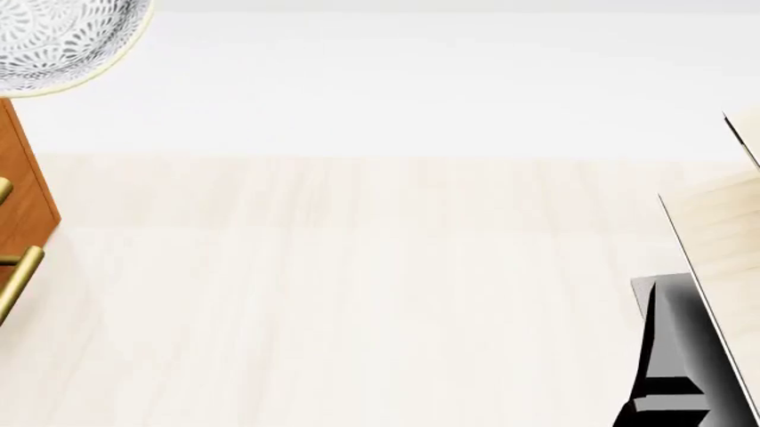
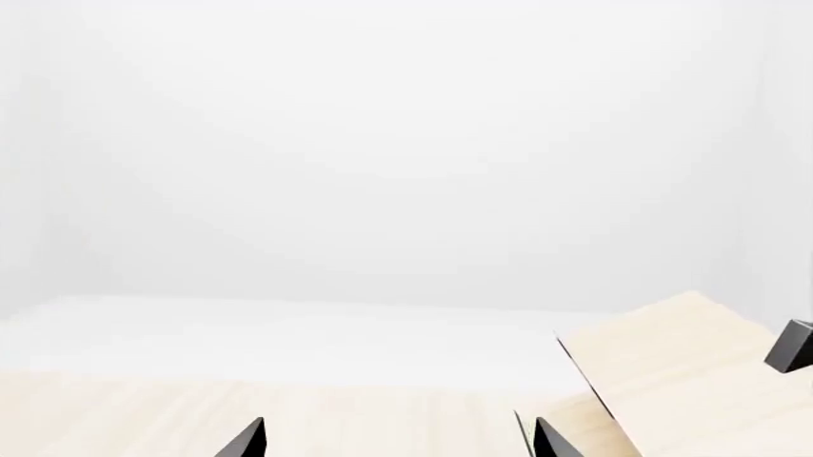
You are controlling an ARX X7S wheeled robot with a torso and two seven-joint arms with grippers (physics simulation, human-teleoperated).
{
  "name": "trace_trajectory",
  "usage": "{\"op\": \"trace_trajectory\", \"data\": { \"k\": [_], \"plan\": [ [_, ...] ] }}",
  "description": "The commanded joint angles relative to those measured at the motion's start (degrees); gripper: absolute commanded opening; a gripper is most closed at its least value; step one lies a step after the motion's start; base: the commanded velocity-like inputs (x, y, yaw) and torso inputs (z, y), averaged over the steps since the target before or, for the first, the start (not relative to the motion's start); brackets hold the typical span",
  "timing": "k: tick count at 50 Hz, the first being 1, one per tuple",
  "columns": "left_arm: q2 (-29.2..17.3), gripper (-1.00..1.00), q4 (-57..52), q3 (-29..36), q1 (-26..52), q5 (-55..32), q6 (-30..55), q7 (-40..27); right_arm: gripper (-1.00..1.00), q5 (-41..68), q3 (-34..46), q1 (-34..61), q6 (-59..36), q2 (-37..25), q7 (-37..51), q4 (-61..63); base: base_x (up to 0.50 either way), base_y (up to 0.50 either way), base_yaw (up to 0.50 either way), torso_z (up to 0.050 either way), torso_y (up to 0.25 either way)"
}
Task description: Close the top drawer of the cabinet and put the bowl on top of it.
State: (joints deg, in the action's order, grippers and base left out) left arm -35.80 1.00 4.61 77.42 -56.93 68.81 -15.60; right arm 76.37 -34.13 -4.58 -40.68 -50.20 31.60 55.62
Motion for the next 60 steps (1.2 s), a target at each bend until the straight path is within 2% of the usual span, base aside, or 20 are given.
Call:
{"op": "trace_trajectory", "data": {
  "k": [1,48,60],
  "plan": [
    [-0.1,-1.00,0.9,-2.5,0.9,0.9,-1.7,0.1,1.00,-0.2,-0.7,0.0,-0.2,0.2,-0.6,-0.1,0.00,0.00,0.00,0.000,0.000],
    [2.0,-1.00,9.7,-11.4,2.8,1.3,-3.2,-12.1,1.00,-0.3,-0.6,-1.1,0.4,-0.1,-0.3,0.4,0.00,0.00,0.00,0.000,0.000],
    [3.1,-1.00,14.3,-14.1,4.7,2.8,-4.7,-17.5,1.00,-0.7,-0.3,-1.1,0.6,-0.2,-0.8,-0.1,0.00,0.00,0.00,0.000,0.001]
  ]
}}
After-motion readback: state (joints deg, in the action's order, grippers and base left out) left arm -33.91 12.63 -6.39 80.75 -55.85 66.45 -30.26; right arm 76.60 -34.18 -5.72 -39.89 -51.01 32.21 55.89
